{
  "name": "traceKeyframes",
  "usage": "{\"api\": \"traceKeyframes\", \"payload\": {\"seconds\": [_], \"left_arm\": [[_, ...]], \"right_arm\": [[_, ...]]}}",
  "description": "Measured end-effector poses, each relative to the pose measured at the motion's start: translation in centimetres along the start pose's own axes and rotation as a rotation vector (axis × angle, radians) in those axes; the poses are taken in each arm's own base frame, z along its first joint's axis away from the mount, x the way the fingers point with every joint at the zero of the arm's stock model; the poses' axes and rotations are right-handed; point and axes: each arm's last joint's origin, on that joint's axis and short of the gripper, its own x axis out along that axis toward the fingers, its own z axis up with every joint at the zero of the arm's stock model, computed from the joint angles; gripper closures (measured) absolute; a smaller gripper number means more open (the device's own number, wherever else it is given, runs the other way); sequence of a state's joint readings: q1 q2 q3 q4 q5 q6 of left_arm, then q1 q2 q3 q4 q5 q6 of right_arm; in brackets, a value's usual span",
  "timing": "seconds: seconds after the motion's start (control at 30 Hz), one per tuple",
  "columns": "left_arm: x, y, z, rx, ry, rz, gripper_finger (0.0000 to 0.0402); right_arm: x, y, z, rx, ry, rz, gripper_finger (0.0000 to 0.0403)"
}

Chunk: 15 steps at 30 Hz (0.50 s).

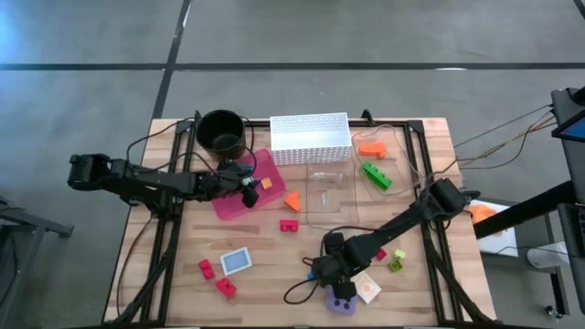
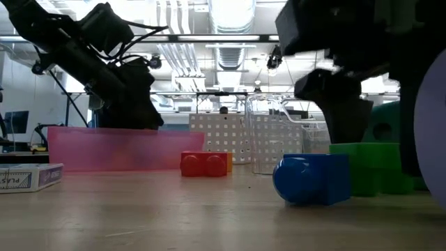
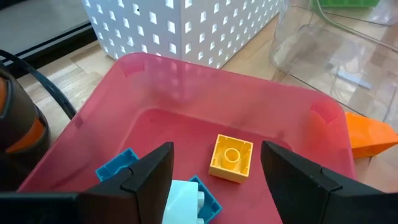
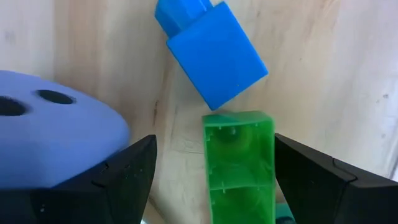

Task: Pick & Place Toys
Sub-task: Put the large green game piece into the top transparent bin

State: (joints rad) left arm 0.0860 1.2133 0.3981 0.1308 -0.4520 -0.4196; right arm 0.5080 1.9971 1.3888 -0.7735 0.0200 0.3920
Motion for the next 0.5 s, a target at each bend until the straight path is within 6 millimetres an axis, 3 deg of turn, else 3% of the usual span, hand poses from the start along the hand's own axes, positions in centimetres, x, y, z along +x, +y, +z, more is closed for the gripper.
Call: {"api": "traceKeyframes", "payload": {"seconds": [0.23,0.5], "left_arm": [[0.0,0.0,0.0,-0.001,0.0,-0.001,0.0156],[0.0,0.0,0.0,-0.001,0.0,0.0,0.0156]], "right_arm": [[0.41,-0.18,0.09,0.008,0.014,0.015,0.0107],[0.42,-0.65,0.2,0.022,0.024,0.035,0.0209]]}}
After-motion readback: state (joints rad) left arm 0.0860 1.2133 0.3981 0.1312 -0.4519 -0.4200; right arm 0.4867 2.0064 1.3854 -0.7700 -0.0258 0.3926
